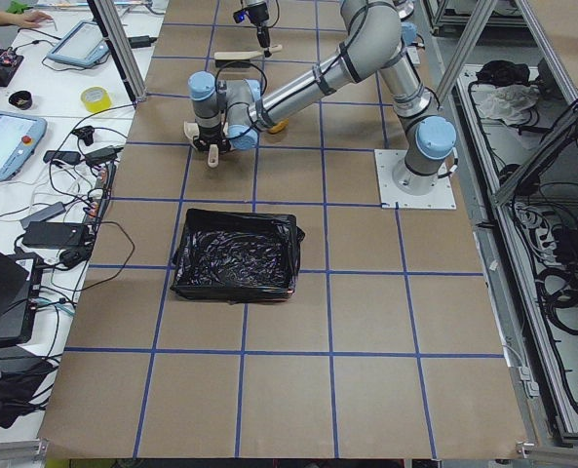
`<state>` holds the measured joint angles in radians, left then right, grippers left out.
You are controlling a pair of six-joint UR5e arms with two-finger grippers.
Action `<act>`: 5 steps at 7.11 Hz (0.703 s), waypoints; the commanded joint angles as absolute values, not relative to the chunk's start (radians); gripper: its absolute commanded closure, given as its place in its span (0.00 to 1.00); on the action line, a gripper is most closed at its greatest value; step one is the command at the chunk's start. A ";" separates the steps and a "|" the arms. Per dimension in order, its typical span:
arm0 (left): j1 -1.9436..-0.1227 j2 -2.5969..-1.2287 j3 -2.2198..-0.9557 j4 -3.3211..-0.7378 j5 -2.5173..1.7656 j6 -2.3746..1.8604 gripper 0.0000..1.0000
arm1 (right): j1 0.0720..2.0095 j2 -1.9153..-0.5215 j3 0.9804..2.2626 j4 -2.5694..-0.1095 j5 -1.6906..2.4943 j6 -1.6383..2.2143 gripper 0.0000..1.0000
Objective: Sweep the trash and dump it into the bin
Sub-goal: 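Carry the brush with the right gripper toward the sponge and peel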
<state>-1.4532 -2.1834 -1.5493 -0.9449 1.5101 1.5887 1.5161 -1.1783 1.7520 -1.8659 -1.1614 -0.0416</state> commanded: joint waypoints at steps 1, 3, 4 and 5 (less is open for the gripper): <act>-1.454 -2.184 -1.551 -0.946 1.513 1.586 1.00 | 1.564 -1.146 1.750 -1.930 -1.161 0.067 1.00; -1.454 -2.184 -1.552 -0.946 1.513 1.586 1.00 | 1.627 -1.131 1.749 -1.980 -1.140 0.147 1.00; -1.454 -2.184 -1.551 -0.946 1.513 1.586 1.00 | 1.656 -1.120 1.749 -2.029 -1.111 0.202 1.00; -1.454 -2.183 -1.551 -0.946 1.513 1.586 1.00 | 1.699 -1.099 1.741 -2.075 -1.100 0.272 1.00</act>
